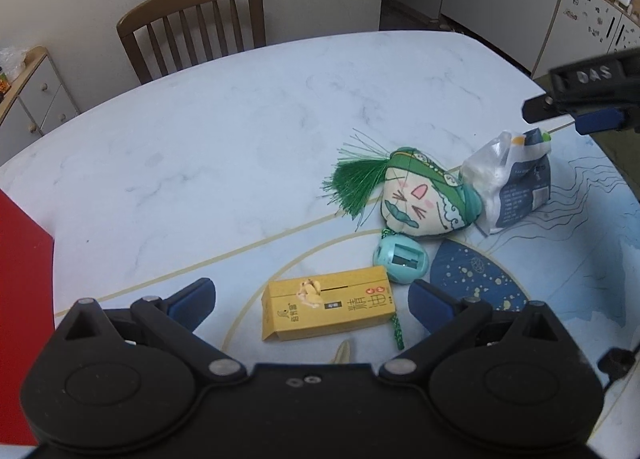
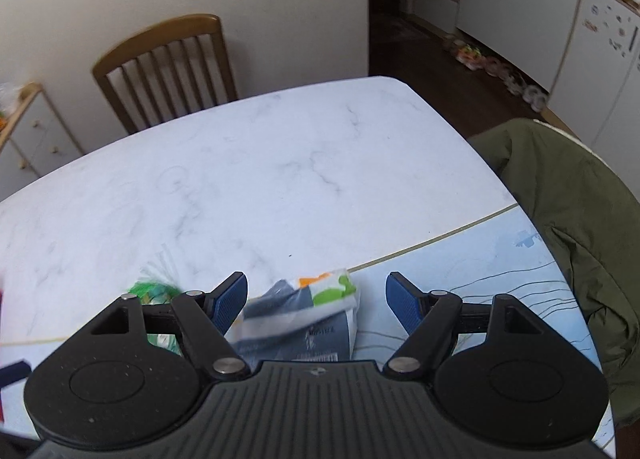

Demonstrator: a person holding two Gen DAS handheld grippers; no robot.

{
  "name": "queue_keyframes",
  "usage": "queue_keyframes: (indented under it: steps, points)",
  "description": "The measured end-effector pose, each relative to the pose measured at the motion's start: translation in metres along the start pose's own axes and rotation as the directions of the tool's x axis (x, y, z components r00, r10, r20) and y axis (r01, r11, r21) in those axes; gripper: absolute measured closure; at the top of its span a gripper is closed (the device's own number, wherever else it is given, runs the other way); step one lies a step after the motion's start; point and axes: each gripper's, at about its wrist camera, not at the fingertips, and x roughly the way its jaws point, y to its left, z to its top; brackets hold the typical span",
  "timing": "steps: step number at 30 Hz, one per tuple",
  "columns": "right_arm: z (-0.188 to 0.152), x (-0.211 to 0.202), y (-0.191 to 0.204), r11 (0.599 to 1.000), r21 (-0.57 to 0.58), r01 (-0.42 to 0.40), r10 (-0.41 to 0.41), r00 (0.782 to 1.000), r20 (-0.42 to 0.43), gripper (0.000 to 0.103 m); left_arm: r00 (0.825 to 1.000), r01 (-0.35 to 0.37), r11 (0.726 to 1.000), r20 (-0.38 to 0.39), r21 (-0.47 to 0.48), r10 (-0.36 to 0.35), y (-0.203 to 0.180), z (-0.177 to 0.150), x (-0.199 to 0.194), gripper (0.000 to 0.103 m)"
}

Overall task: Organize objects
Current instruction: 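Grasp the yellow box with left tool while right tool grasps the white-blue snack bag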

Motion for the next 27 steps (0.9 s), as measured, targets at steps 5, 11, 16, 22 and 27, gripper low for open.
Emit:
queue_keyframes:
  steps: [5, 11, 16, 22, 27]
  points:
    - [0.003, 0.021, 0.007, 0.999, -0.015, 0.043, -0.043, 0.999, -0.029, 0.027, 1.000, 0.001, 1.000, -0.026, -0.005, -0.001, 0.002, 0.002, 0.010, 0.001]
    - [-0.010, 0.034, 0.003, 0.999, -0.017, 0.052, -0.053, 0.996, -0.066, 0.027, 0.999, 0.020, 0.999, -0.047, -0.036, -0.021, 0.008, 0.001, 0.016, 0.001]
    - [-0.033, 0.032, -0.006, 1.000, -0.007, 0.020, -0.020, 0.994, -0.105, 0.027, 0.998, 0.039, 0.998, -0.054, -0.050, -0.042, 0.012, 0.000, 0.017, 0.002]
    - [-0.061, 0.026, -0.027, 0.999, 0.044, -0.018, 0.024, 0.988, -0.154, 0.027, 0.996, 0.067, 0.996, -0.053, -0.059, -0.070, 0.017, -0.002, 0.022, 0.008]
    - [-0.080, 0.010, -0.037, 0.998, 0.047, -0.051, 0.058, 0.985, -0.161, 0.027, 0.995, 0.083, 0.995, -0.051, -0.055, -0.086, 0.012, -0.004, 0.021, 0.017]
